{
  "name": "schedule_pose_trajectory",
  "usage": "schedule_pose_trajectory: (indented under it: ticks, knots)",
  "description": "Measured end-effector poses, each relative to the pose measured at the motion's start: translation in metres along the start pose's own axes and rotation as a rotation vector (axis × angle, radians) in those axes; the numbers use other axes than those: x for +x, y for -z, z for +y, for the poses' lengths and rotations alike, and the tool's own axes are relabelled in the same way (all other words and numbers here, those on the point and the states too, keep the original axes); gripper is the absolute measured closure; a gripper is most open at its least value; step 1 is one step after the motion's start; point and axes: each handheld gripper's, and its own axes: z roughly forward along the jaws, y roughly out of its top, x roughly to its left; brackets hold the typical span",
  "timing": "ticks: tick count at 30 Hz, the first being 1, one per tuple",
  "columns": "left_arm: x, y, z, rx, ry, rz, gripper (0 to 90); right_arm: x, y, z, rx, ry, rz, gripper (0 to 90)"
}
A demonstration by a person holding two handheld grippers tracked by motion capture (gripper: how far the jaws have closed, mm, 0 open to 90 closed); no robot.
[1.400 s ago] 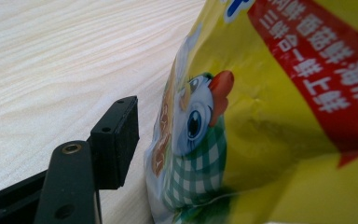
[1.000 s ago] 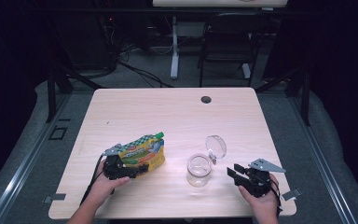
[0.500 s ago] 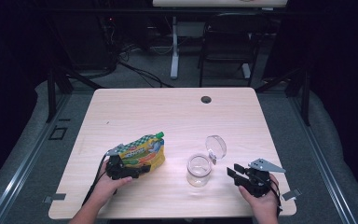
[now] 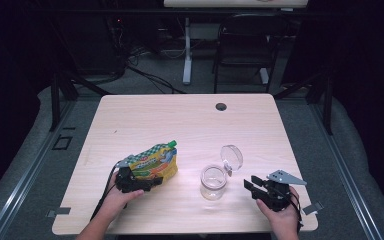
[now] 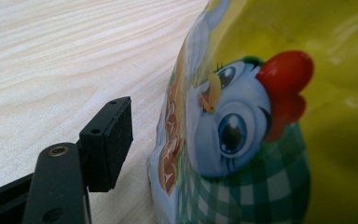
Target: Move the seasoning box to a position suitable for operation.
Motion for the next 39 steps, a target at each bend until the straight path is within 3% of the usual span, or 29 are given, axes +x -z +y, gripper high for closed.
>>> schedule_pose_trajectory:
  ticks: [18, 32, 39]
  knots:
    - [-0.0015, -0.0028, -0.003, -0.029, -0.009, -0.011, 34.9, 0.0014, -0.0008, 0.0, 0.0, 0.002, 0.002, 61.5]
    - [-0.0022, -0.004, -0.0038, -0.033, 0.009, -0.047, 44.4, 0.0012, -0.0008, 0.0002, -0.001, 0.004, 0.003, 61.5]
    - [-0.0022, -0.0037, -0.0042, -0.041, 0.002, -0.043, 48.7, 0.0012, -0.0008, 0.0002, -0.001, 0.004, 0.003, 61.5]
